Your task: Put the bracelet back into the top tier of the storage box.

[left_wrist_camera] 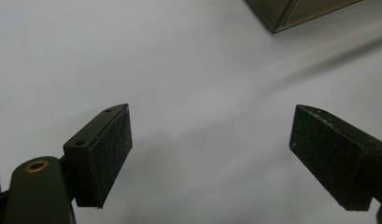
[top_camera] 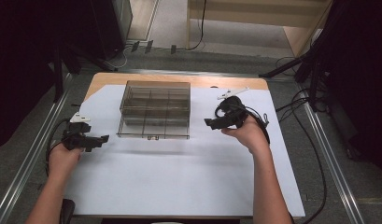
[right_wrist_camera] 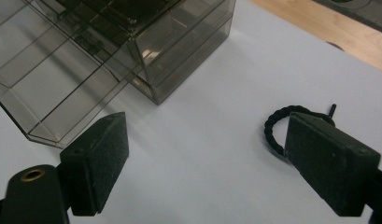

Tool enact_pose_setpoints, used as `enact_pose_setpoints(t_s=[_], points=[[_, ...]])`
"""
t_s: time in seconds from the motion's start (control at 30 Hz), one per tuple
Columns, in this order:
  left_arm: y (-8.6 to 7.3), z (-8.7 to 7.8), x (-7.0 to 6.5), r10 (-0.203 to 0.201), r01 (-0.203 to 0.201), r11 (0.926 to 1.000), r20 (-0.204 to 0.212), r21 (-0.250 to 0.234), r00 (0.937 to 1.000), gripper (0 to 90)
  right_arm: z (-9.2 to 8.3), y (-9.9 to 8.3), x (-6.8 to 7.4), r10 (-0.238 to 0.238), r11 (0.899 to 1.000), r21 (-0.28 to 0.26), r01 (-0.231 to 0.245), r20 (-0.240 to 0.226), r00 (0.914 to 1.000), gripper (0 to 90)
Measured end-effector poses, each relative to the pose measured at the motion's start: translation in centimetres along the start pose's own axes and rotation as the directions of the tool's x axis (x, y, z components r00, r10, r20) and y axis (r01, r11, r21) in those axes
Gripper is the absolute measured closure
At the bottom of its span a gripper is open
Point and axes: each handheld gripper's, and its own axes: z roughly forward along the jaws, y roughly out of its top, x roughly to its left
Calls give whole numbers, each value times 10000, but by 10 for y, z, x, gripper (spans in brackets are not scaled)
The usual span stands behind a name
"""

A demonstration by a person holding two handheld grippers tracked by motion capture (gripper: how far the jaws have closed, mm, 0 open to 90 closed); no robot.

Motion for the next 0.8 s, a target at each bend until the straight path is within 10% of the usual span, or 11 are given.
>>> enact_pose_setpoints(t_s=[0.8], points=[[-3, -1, 1, 51, -51, 10000, 90, 2, 9999, 144, -20, -2, -25, 851, 9957, -348, -854, -88, 9963, 323]])
